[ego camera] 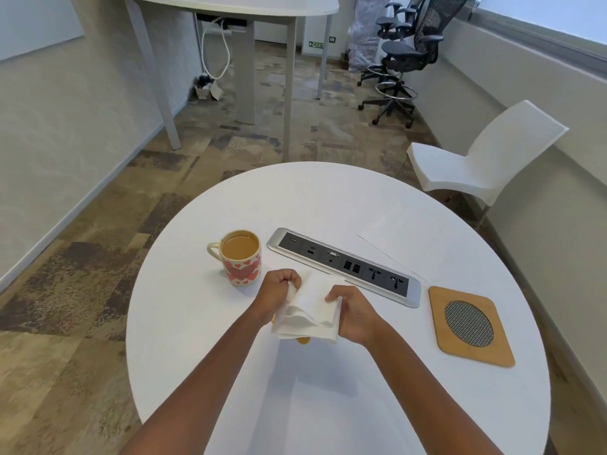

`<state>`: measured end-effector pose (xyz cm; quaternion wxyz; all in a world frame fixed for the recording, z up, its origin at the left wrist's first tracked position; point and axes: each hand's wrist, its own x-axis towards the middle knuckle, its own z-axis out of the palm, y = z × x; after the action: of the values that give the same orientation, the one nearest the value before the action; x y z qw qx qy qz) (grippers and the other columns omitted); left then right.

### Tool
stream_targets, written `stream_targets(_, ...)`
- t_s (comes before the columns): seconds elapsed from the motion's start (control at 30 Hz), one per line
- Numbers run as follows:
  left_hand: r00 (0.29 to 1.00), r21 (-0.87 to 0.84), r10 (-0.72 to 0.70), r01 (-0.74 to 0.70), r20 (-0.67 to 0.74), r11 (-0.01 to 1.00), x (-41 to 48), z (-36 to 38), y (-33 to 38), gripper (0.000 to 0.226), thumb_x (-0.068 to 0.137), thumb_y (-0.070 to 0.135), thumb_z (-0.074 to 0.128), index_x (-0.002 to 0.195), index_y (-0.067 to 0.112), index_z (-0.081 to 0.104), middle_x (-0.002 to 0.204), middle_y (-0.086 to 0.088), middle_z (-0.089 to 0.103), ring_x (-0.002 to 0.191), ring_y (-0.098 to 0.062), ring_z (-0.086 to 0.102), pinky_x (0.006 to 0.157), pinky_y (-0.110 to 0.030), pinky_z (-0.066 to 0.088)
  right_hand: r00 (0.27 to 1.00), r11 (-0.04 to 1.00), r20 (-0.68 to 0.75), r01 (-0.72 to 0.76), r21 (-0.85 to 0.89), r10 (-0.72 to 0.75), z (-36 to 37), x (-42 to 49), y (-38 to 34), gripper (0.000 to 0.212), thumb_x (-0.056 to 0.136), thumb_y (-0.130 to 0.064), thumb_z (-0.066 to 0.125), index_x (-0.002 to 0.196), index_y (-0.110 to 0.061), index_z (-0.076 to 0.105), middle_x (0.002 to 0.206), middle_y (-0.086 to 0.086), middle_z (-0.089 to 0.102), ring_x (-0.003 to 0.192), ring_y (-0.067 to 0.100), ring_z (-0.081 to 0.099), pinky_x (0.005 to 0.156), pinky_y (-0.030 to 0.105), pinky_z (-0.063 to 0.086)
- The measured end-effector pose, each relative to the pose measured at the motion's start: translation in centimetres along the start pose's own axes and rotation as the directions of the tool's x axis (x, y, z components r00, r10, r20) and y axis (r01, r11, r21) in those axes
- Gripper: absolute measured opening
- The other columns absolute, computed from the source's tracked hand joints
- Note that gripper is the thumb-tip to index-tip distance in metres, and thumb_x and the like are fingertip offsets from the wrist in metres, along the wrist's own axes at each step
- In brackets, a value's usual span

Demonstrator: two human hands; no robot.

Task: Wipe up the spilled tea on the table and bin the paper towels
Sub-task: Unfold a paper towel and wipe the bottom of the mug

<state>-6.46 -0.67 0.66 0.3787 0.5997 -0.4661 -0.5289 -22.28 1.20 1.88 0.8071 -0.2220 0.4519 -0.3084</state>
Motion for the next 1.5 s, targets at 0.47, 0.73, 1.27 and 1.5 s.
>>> stream_targets(0.47, 0.887, 0.277, 0.450, -0.409, -0.103, 0.870, 3.6, -10.0, 2.1, 0.033, 0.082, -0.015, 0.038, 0.073, 0.007, 0.061, 0.083, -0.010, 0.061, 0.074, -0.005, 0.057, 0.071, -0.010, 0.043, 0.858, 0.860, -0.310, 0.251, -0.444, -0.410, 5.7, 4.9, -3.8, 0.034, 0.079, 0.016, 0.044, 0.103, -0.003, 0.059, 0.091, 0.015, 0.060, 0.080, 0.027, 0.057, 0.070, 0.032, 0.047)
stream_targets(0.73, 0.930, 0.681, 0.347, -0.177, -0.120, 0.710, 7.5, -15.2, -0.8, 0.025, 0.096, 0.013, 0.038, 0.104, 0.001, 0.059, 0.108, -0.018, 0.064, 0.104, -0.034, 0.056, 0.092, -0.042, 0.043, 0.752, 0.234, 0.003, 0.209, -0.950, -0.660, 13.0, 11.5, -7.3, 0.052, 0.087, 0.004, 0.038, 0.131, -0.017, 0.055, 0.133, 0.008, 0.058, 0.118, 0.026, 0.054, 0.094, 0.032, 0.046)
stream_targets(1.27, 0.972, 0.576, 0.209, -0.112, -0.104, 0.809, 10.5, -15.6, -3.9, 0.057, 0.099, 0.031, 0.032, 0.070, -0.004, 0.067, 0.076, -0.020, 0.070, 0.070, -0.028, 0.059, 0.064, -0.031, 0.042, 1.000, 0.713, -0.003, -0.004, -0.701, 0.003, 13.1, 17.9, -6.0, 0.033, 0.098, -0.033, 0.038, 0.114, -0.011, 0.056, 0.108, 0.007, 0.057, 0.097, 0.017, 0.052, 0.087, 0.031, 0.041)
stream_targets(1.5, 0.966, 0.518, 0.199, -0.087, -0.165, 0.851, 10.1, -15.1, -4.2, 0.054, 0.099, 0.034, 0.032, 0.059, 0.004, 0.054, 0.068, -0.018, 0.065, 0.064, -0.027, 0.053, 0.061, -0.027, 0.036, 0.985, 0.961, -0.149, 0.039, -0.274, -0.082, 10.9, 17.9, -3.3, 0.039, 0.101, -0.031, 0.028, 0.095, -0.013, 0.062, 0.090, 0.006, 0.064, 0.082, 0.017, 0.059, 0.076, 0.027, 0.046)
